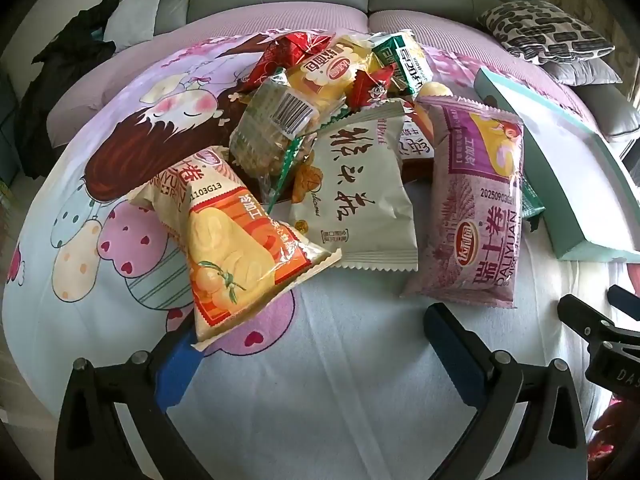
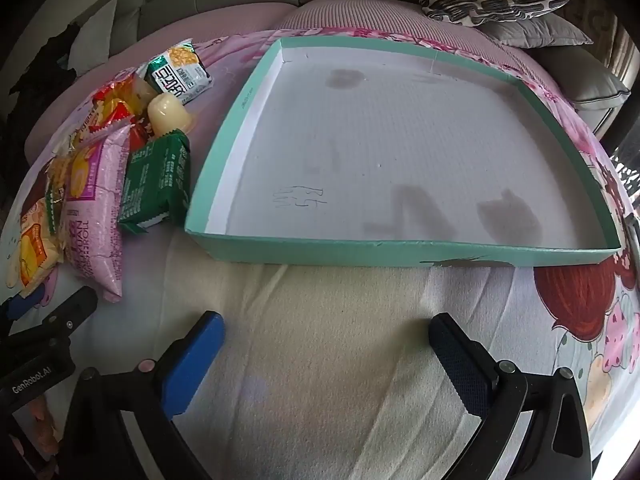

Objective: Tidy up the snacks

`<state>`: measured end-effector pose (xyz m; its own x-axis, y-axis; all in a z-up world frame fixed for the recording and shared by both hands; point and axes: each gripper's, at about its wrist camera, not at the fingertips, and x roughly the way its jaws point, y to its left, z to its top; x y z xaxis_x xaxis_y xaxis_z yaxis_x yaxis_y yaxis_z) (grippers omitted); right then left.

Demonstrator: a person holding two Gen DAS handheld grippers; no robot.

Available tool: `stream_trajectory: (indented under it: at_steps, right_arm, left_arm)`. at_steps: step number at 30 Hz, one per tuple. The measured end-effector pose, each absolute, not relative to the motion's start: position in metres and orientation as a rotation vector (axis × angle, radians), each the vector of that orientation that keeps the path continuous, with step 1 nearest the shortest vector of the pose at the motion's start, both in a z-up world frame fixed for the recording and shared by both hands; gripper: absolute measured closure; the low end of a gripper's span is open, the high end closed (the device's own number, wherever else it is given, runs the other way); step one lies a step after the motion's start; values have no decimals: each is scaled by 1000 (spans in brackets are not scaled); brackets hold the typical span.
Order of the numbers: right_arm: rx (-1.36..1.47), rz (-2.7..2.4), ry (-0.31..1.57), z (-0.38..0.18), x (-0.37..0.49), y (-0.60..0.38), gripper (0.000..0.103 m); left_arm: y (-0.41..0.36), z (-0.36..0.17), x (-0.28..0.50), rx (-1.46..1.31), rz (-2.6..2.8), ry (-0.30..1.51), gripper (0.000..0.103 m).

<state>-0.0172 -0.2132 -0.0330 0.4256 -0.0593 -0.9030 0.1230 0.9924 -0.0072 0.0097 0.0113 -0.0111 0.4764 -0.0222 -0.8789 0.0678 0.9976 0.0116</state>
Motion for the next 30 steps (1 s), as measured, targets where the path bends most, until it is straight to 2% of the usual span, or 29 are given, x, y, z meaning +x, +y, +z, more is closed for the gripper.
stream_trajectory:
  at_steps: [30]
  right_arm:
    - [62,-114,1126,-33,-18,-213,0]
  left_arm:
    - [10,-15,10,48,-54,1064,0]
